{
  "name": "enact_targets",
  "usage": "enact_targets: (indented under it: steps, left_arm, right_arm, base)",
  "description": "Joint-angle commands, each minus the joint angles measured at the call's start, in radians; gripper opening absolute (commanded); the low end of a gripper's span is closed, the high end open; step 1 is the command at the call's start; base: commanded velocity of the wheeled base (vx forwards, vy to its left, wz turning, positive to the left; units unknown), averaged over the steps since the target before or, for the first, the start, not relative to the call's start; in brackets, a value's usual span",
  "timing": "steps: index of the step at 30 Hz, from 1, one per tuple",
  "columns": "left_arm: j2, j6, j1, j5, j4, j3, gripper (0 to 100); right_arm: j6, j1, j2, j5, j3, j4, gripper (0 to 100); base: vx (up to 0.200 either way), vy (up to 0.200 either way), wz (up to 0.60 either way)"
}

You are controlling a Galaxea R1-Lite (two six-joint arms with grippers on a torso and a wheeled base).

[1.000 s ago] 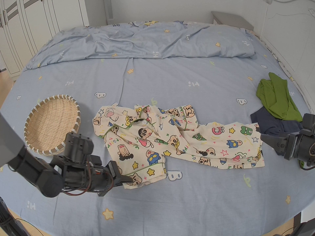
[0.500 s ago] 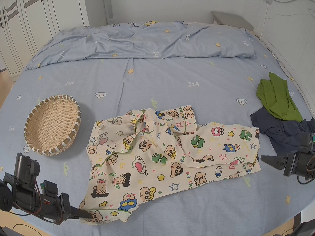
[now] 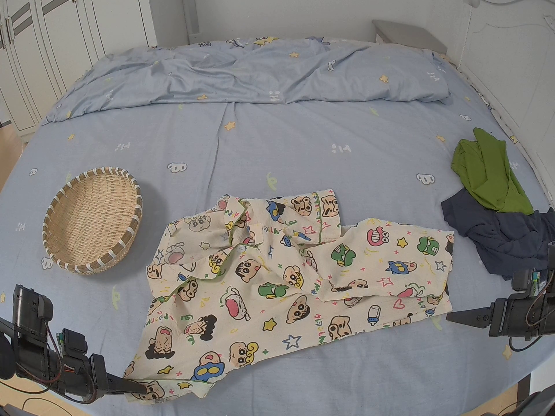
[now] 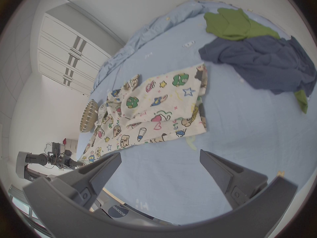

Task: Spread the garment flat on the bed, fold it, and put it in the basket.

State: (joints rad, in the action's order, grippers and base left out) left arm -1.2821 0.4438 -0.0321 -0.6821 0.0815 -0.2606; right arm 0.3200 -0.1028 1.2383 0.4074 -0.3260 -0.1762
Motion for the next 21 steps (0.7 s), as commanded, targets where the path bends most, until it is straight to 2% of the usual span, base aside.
enact_targets:
  steps: [1,3,4,5,11,21]
  left_arm:
    - [-0.028,-0.017,-0.034,-0.007,0.001,0.012,0]
    - [-0.026,-0.017,-0.034,-0.007,0.001,0.014,0]
    - [-0.026,-0.017,-0.034,-0.007,0.001,0.014,0]
    - [-0.025,-0.017,-0.034,-0.005,0.001,0.017,0]
    - [-0.023,-0.017,-0.032,-0.005,0.001,0.018,0]
    - [-0.016,-0.017,-0.034,-0.004,0.001,0.017,0]
  right_arm:
    - [-0.029,0.051,0.178,0.063,0.045,-0.069,100]
    - [-0.029,0.069,0.217,0.110,0.053,-0.108,100]
    - [-0.029,0.069,0.217,0.110,0.053,-0.108,100]
    - [-0.030,0.110,0.297,0.182,0.059,-0.164,100]
    - [-0.033,0.170,0.431,0.274,0.064,-0.307,100]
    - [-0.033,0.184,0.517,0.278,0.047,-0.342,100]
  base:
    - [0.000,0.000,0.00]
    - [0.000,0.000,0.00]
    - [0.000,0.000,0.00]
    - [0.000,0.000,0.00]
    - [0.000,0.000,0.00]
    - [0.000,0.000,0.00]
